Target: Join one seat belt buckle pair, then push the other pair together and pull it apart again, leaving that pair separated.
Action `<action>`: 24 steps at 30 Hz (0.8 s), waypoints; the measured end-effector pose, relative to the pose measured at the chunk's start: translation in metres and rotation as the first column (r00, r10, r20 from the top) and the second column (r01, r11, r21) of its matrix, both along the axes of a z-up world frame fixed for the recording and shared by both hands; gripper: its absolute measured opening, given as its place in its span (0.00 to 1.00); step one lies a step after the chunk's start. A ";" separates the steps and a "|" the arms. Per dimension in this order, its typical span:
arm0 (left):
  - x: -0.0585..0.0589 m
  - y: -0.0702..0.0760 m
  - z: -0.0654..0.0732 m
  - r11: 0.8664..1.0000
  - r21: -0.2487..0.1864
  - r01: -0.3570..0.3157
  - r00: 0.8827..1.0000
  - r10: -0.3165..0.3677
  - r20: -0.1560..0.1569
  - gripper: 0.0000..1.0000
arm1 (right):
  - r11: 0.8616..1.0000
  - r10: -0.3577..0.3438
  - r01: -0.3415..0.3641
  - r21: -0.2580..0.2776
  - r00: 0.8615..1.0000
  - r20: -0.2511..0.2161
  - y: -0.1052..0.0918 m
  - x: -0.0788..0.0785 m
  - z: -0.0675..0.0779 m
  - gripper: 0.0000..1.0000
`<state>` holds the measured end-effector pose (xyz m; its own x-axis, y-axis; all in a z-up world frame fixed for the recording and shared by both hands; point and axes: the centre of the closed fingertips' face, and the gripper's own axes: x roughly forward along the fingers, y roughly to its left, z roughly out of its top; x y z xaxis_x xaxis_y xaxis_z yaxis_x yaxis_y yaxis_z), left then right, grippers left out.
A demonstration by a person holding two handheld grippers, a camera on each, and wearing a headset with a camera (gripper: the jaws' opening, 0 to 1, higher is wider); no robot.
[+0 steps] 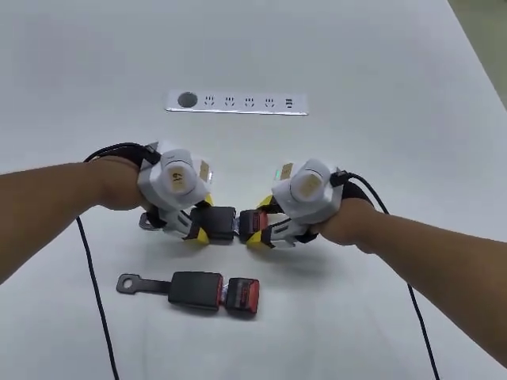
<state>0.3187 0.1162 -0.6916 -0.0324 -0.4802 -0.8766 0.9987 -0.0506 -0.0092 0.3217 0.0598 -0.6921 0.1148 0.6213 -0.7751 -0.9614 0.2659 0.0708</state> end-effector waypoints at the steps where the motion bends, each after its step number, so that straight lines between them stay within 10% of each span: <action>1: 0.000 0.000 0.000 1.000 0.001 -0.002 1.000 0.002 0.000 0.34 | 1.000 -0.001 0.001 -0.004 1.000 0.001 0.000 -0.001 0.001 0.34; 24: 0.000 0.002 0.001 0.998 -0.014 -0.054 0.999 0.054 -0.005 0.34 | 1.000 -0.001 0.001 0.024 1.000 0.015 -0.018 0.001 0.001 0.34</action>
